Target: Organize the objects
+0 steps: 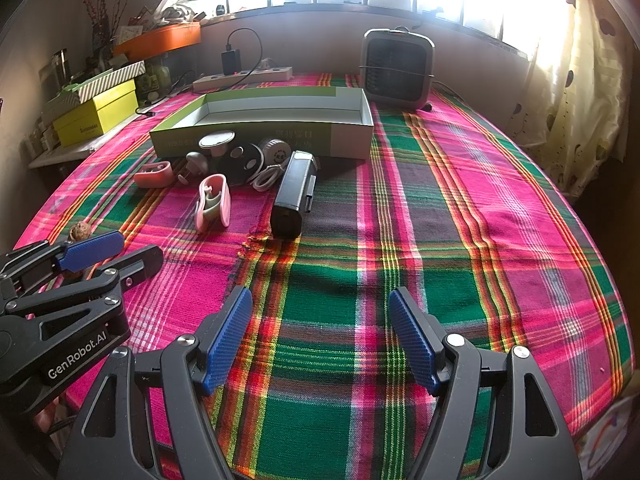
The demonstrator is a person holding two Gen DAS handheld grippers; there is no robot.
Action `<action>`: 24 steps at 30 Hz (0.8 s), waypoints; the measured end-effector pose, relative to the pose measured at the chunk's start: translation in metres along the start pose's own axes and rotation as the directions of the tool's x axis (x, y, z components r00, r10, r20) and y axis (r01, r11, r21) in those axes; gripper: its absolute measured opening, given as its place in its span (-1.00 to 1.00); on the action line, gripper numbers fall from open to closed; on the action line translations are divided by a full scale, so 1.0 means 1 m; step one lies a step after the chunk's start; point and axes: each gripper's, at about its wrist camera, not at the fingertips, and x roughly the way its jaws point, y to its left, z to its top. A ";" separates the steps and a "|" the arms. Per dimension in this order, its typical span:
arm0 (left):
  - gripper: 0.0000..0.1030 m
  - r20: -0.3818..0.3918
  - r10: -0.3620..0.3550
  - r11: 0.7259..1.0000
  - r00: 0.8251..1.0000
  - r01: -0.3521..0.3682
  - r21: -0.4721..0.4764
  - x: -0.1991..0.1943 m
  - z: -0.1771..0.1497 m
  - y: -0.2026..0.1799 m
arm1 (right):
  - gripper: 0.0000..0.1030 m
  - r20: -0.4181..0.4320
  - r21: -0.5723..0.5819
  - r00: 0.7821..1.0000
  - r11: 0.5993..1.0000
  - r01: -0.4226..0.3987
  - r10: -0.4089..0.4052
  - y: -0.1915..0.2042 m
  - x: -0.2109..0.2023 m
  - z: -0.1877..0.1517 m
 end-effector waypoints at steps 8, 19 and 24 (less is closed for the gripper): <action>-0.22 -0.002 0.000 1.000 1.000 0.000 0.007 0.001 -0.002 0.001 | 0.39 0.000 0.000 1.000 1.000 0.000 0.000 0.000 0.000 0.000; -0.23 -0.027 -0.039 0.999 0.999 0.040 0.030 -0.005 0.001 0.007 | 0.39 -0.011 -0.006 0.999 1.000 -0.030 0.030 -0.002 -0.003 0.002; -0.23 0.037 -0.067 0.997 0.997 0.065 0.030 -0.027 0.008 0.016 | 0.39 0.008 -0.032 0.994 0.993 -0.109 0.110 0.008 -0.011 0.001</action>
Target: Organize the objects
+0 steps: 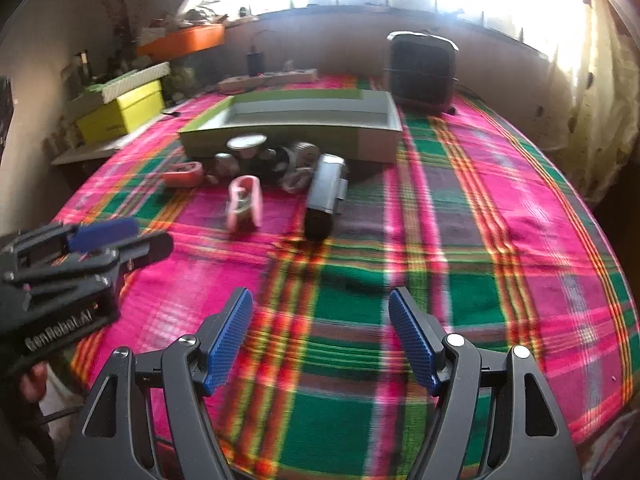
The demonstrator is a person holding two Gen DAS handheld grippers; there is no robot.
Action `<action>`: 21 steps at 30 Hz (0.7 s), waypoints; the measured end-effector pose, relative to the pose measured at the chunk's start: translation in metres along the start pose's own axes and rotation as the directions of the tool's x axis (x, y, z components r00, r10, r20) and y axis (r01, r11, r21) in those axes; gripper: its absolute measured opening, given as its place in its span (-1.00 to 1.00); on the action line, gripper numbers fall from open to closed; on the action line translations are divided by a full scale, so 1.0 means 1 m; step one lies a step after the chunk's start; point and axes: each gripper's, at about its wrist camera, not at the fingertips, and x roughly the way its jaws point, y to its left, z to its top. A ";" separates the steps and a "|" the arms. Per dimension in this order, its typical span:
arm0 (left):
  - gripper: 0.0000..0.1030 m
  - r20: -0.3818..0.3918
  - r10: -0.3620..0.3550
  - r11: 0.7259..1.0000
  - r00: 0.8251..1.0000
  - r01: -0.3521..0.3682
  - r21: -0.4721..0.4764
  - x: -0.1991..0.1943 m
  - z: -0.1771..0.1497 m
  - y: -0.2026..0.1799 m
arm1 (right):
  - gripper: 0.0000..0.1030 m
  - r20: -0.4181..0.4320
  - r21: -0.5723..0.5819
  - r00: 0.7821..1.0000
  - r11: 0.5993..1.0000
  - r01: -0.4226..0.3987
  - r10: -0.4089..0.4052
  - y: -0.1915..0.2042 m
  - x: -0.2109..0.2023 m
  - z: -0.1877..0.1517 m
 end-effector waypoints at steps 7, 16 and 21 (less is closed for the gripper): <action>-0.23 0.057 -0.004 0.999 0.998 0.007 -0.046 -0.026 0.011 0.031 | 0.39 0.016 -0.063 0.993 0.991 -0.118 0.119 0.023 -0.003 0.006; -0.23 0.057 0.092 0.985 0.994 -0.083 -0.152 -0.035 0.008 0.088 | 0.37 -0.005 -0.169 0.962 0.948 -0.270 0.273 0.065 0.002 0.012; -0.23 0.032 0.105 0.975 0.994 -0.097 -0.198 -0.033 0.003 0.108 | 0.34 -0.043 -0.208 0.936 0.914 -0.349 0.348 0.088 0.009 0.017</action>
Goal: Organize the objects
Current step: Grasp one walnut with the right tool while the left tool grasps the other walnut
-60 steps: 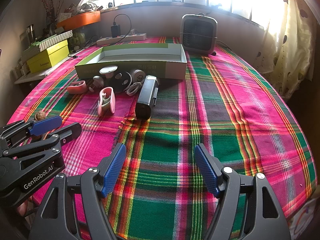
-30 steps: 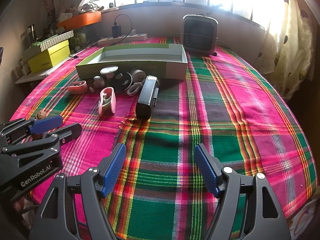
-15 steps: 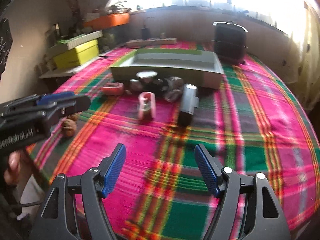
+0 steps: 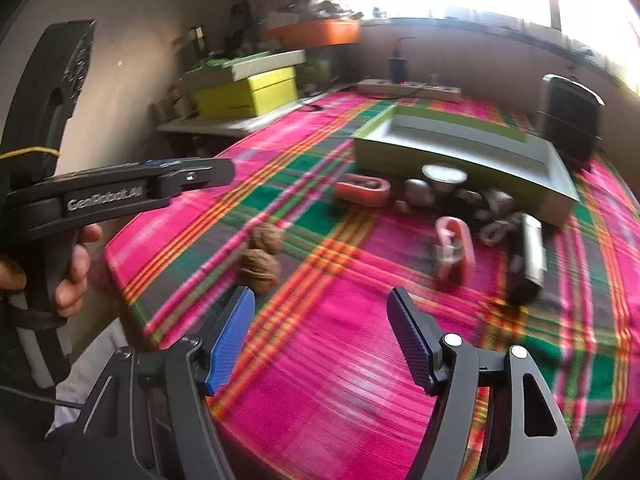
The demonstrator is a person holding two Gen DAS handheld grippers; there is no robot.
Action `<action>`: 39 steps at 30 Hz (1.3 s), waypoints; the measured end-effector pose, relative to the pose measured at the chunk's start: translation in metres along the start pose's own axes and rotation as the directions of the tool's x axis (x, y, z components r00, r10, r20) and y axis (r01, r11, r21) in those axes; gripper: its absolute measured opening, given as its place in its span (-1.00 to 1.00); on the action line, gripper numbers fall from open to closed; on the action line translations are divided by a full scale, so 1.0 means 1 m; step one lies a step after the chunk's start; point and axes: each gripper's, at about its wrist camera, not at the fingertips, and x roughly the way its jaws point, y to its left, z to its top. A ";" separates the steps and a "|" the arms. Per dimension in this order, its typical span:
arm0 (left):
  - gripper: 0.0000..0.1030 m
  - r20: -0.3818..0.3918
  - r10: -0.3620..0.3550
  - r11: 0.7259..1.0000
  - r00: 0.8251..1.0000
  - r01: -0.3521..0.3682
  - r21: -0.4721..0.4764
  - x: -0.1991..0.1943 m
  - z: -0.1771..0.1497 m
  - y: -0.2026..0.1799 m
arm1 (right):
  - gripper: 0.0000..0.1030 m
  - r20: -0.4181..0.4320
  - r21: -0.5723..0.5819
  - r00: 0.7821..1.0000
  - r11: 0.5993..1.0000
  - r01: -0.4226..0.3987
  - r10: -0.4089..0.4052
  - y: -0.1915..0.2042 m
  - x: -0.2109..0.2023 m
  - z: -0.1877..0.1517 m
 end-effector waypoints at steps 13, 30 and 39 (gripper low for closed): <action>-0.23 -0.039 -0.041 0.999 0.998 0.040 -0.020 0.011 -0.005 0.008 | 0.19 -0.060 -0.043 0.997 0.998 -0.051 0.049 0.022 0.036 0.012; -0.23 -0.072 -0.126 0.992 0.989 0.125 -0.007 0.023 -0.008 0.001 | -0.35 -0.057 -0.056 0.998 0.998 -0.016 0.013 0.018 0.035 0.012; -0.23 -0.104 -0.166 0.983 0.981 0.173 0.055 0.030 -0.015 -0.015 | -0.35 -0.040 -0.025 0.998 0.999 0.045 -0.046 0.003 0.022 0.008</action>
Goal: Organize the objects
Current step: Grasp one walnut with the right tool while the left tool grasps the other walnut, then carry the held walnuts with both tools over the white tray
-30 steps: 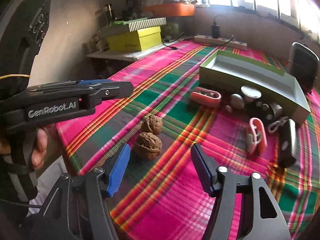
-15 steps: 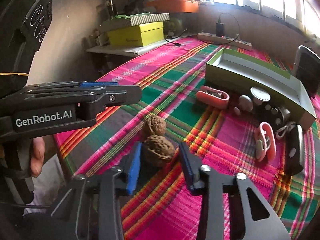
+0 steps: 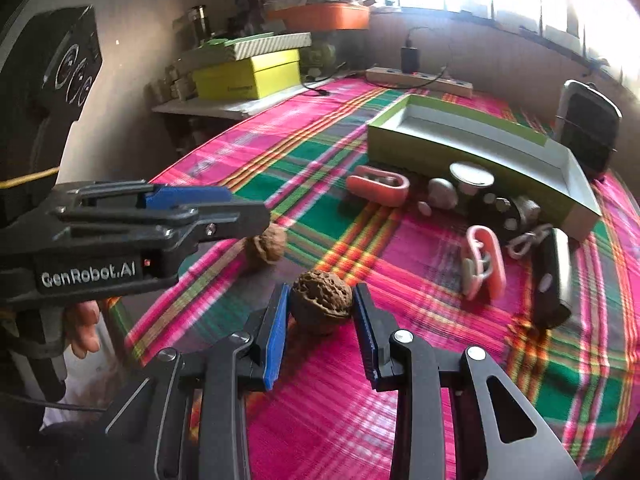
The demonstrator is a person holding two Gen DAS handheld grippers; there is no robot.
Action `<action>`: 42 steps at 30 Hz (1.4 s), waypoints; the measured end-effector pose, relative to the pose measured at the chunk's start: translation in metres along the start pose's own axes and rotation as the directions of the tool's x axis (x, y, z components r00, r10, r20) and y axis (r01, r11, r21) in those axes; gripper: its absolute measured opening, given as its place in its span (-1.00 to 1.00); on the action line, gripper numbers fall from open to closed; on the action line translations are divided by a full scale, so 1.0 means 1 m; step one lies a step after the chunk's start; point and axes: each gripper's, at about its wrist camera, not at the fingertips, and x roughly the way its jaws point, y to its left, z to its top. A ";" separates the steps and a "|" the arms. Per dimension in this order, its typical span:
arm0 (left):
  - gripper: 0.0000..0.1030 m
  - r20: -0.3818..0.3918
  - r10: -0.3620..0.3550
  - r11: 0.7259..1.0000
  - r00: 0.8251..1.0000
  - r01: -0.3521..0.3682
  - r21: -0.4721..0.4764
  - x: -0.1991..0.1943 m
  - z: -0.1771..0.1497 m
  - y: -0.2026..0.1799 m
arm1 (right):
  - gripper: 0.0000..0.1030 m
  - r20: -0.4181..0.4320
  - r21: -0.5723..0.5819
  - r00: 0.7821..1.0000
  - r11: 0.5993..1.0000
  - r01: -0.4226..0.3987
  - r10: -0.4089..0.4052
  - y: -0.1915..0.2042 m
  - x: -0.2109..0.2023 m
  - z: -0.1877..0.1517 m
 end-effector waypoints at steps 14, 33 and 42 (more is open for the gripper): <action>-0.23 -0.050 0.010 1.000 0.999 -0.010 0.011 0.018 -0.003 -0.007 | -0.35 0.023 0.045 0.998 0.998 0.050 -0.051 -0.019 -0.009 0.000; -0.44 -0.059 0.035 0.998 0.998 -0.032 0.052 0.025 0.004 -0.015 | -0.35 0.017 0.070 0.998 0.996 0.051 -0.052 -0.032 -0.008 0.004; -0.44 -0.040 0.017 0.998 0.999 -0.014 0.067 0.025 0.027 -0.024 | -0.35 0.036 0.088 0.997 0.994 0.058 -0.061 -0.046 -0.013 0.019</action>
